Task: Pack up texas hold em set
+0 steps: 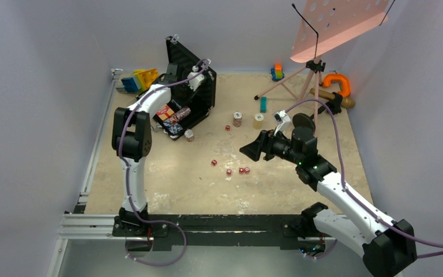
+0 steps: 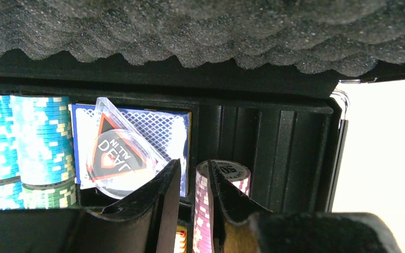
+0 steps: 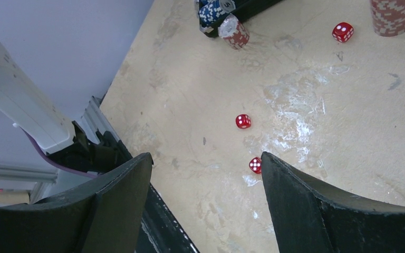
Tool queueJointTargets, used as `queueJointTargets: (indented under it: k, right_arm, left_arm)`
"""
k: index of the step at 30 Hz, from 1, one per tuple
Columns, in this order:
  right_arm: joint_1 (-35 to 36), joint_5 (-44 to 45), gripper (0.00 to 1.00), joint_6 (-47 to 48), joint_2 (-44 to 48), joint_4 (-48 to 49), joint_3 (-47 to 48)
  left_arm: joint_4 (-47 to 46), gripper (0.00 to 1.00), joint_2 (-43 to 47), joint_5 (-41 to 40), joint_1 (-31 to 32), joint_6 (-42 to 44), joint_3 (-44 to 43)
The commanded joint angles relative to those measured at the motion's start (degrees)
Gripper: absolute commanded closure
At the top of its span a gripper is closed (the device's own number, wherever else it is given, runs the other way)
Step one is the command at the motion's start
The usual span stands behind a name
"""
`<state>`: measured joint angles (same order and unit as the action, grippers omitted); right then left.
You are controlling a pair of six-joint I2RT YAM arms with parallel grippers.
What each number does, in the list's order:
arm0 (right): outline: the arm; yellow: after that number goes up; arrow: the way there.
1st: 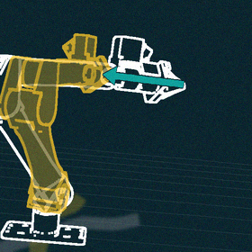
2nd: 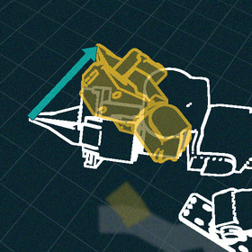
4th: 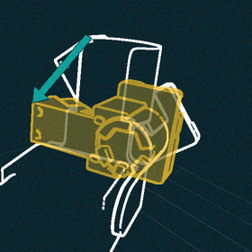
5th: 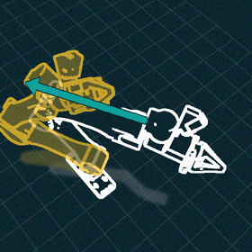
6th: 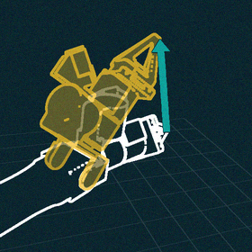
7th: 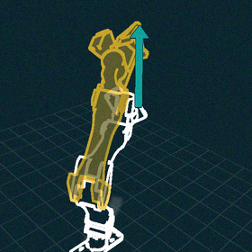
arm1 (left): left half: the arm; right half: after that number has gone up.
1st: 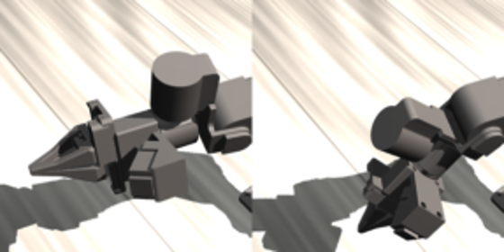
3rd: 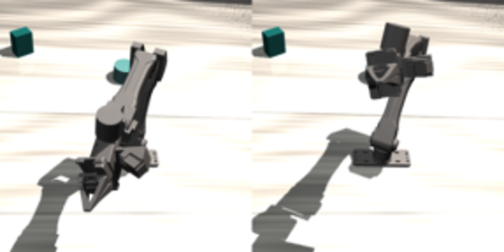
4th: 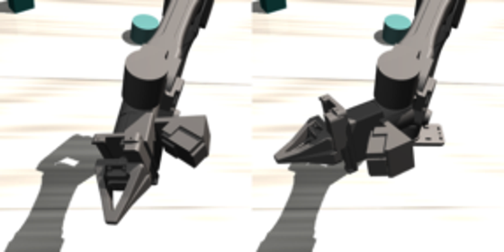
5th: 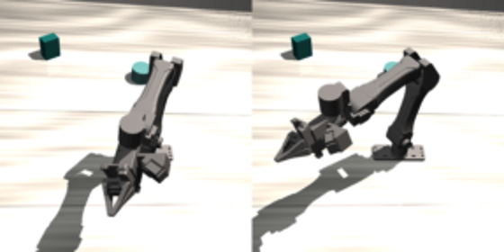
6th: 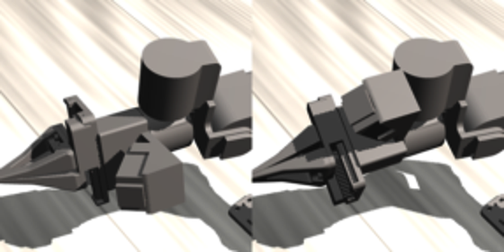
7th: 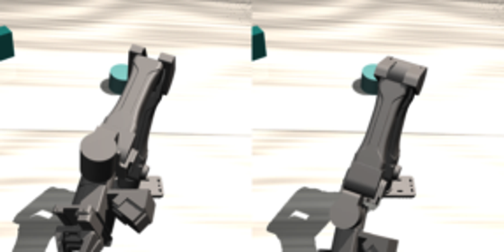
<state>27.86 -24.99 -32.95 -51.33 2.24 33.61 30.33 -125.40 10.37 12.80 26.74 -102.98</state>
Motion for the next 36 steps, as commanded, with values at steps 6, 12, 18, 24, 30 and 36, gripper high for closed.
queueJointTargets:
  k: [6,12,18,24,30,36]
  right_arm:
    - [0.17,0.91,0.2,0.4,1.7,2.15,-0.64]
    - [0.12,1.15,0.2,0.21,2.6,2.0,-1.04]
    - [0.17,1.99,0.21,0.33,3.56,1.37,-1.49]
    - [0.18,3.67,0.2,1.57,3.47,0.66,-1.61]
    - [0.15,5.84,0.19,3.64,3.34,-1.22,-0.89]
    - [0.14,6.54,0.19,4.29,3.26,-1.38,-0.89]
  left_arm:
    - [1.52,0.72,5.58,-2.24,0.04,3.68,6.07]
    - [0.94,0.74,6.85,-3.73,0.03,4.1,8.96]
    - [0.26,0.74,8.24,-4.43,0.03,4.28,11.03]
    - [-0.14,0.73,10.58,-4.21,0.03,1.16,10.84]
    - [-1.51,0.66,15.59,-3.04,0.01,-3.17,10.63]
    - [-1.85,0.51,20.62,-2.71,0.03,-6.77,11.07]
